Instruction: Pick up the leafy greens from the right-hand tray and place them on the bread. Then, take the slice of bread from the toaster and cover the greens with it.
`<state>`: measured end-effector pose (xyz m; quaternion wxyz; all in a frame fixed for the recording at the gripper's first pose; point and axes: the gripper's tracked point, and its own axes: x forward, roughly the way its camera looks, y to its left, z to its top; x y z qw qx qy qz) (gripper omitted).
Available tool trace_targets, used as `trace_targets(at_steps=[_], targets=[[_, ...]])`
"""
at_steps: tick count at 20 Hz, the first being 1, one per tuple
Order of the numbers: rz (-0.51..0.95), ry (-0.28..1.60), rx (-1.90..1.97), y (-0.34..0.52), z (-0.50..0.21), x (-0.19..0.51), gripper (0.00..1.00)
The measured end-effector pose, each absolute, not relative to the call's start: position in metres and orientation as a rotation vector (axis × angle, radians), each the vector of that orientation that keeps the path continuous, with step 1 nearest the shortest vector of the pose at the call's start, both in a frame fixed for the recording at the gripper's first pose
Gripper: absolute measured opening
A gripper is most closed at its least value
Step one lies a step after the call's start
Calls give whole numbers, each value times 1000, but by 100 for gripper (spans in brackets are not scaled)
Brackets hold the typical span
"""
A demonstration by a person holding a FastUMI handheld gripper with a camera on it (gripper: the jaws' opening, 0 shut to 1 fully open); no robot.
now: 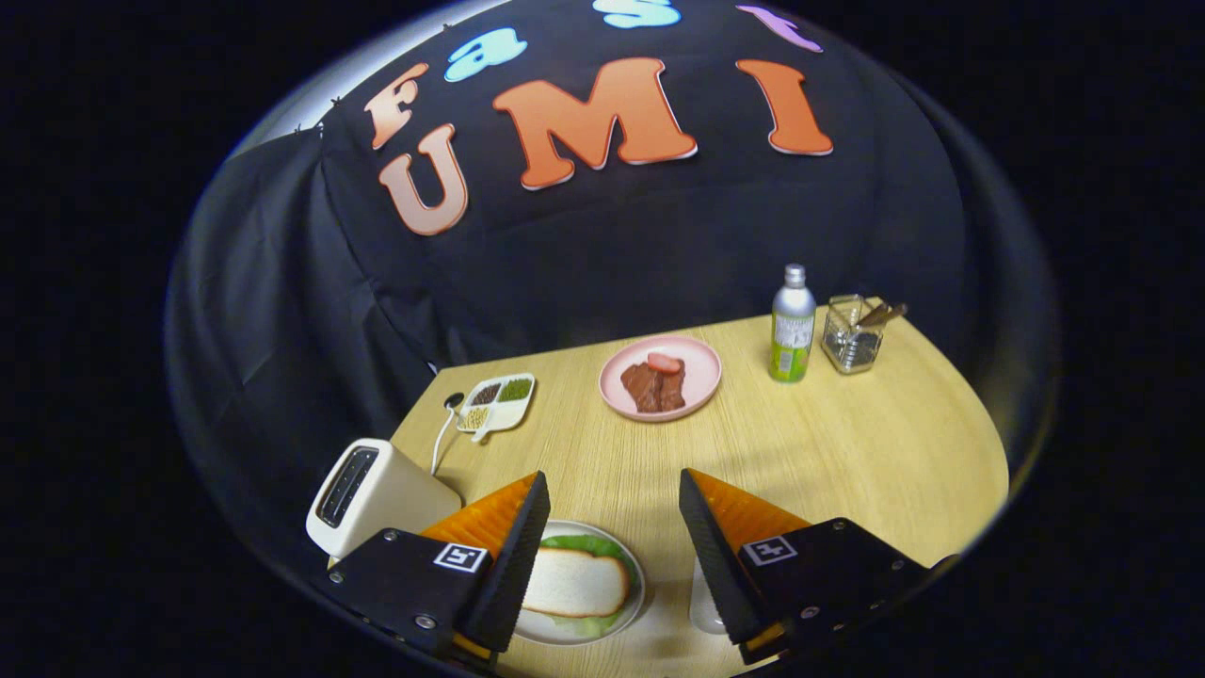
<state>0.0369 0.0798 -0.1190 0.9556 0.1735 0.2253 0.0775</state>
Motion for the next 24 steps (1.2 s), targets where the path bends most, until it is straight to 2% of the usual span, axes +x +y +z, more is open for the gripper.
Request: trace_targets(at_steps=[13,16,20,24], targets=[[5,-49,153,7,91,23,87],[-6,-109,144,6,107,17,88],[18,-110,136,17,101,20,94],[27,-126,117,26,103,20,94]])
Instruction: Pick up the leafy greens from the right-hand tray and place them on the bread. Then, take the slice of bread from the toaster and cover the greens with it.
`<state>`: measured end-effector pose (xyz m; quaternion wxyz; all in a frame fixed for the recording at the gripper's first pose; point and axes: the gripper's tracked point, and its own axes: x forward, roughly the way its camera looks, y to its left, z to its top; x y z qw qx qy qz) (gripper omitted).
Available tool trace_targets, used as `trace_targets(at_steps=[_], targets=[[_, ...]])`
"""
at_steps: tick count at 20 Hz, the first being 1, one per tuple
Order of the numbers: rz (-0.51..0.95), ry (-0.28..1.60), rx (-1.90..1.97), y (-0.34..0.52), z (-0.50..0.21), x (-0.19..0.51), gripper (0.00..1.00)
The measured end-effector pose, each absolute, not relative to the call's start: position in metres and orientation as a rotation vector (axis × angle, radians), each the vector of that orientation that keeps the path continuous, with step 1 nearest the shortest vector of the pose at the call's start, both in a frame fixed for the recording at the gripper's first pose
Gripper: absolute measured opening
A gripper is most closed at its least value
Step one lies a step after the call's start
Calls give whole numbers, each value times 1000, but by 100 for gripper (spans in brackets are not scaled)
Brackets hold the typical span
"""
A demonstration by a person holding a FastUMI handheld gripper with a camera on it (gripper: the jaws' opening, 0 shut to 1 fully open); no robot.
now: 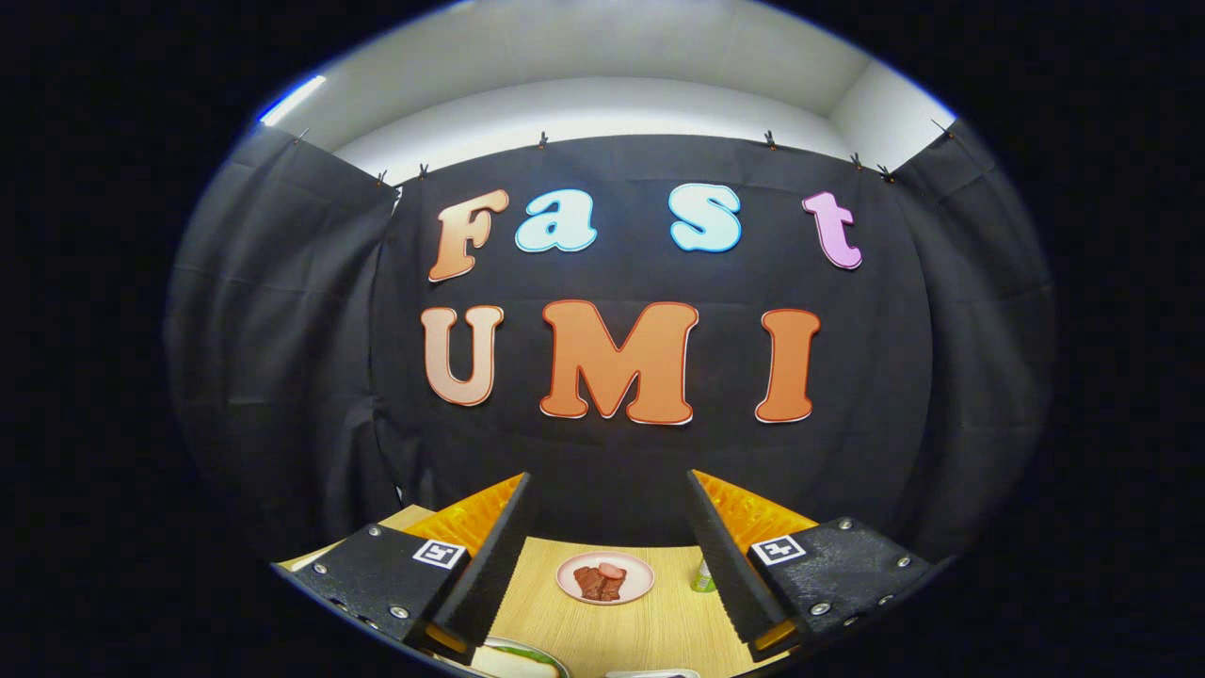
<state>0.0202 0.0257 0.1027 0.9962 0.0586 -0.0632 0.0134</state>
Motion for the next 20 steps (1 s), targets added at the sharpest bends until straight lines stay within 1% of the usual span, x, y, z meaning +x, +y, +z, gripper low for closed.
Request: trace_targets(at_steps=[4,15,20], targets=[[45,-133,119,32,100,19,95],[7,-188,23,23,105,12,95],[-3,-194,5,21,103,10,97]])
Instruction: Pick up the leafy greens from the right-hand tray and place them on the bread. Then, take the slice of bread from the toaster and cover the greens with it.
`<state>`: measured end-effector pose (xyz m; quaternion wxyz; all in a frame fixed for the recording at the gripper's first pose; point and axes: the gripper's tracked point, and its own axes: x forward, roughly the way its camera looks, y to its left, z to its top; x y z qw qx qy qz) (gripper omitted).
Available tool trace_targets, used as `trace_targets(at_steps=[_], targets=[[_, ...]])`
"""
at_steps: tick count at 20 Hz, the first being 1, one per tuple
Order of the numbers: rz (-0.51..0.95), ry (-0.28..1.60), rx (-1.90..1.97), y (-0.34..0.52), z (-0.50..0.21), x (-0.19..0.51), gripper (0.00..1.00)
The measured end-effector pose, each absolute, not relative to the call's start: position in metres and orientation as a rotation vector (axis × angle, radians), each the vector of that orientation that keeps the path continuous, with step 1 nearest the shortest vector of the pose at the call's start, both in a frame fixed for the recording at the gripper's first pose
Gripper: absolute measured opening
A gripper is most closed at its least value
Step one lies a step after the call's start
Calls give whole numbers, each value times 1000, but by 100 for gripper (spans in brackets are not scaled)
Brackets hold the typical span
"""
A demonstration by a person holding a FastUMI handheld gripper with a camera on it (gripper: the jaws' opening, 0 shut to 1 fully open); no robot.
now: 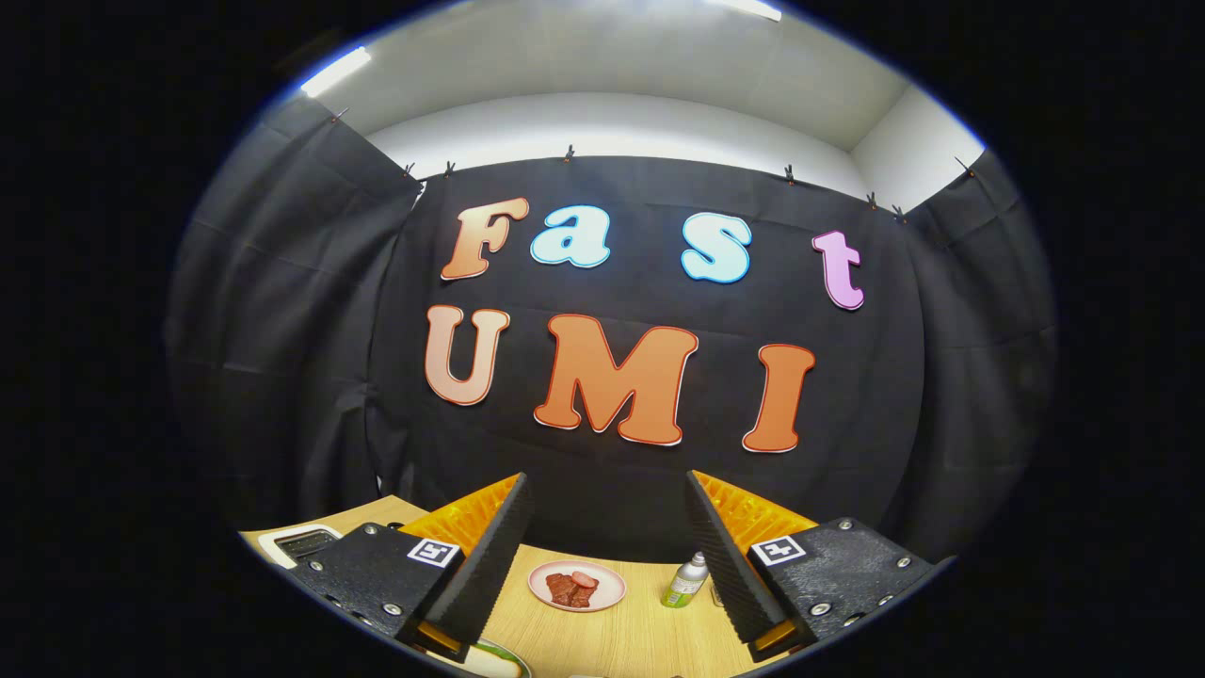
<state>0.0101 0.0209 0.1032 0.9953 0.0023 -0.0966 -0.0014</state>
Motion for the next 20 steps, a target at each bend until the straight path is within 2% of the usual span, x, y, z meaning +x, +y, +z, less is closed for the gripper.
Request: trace_targets(at_steps=[20], targets=[[7,-260,-38,27,105,-3,97]])
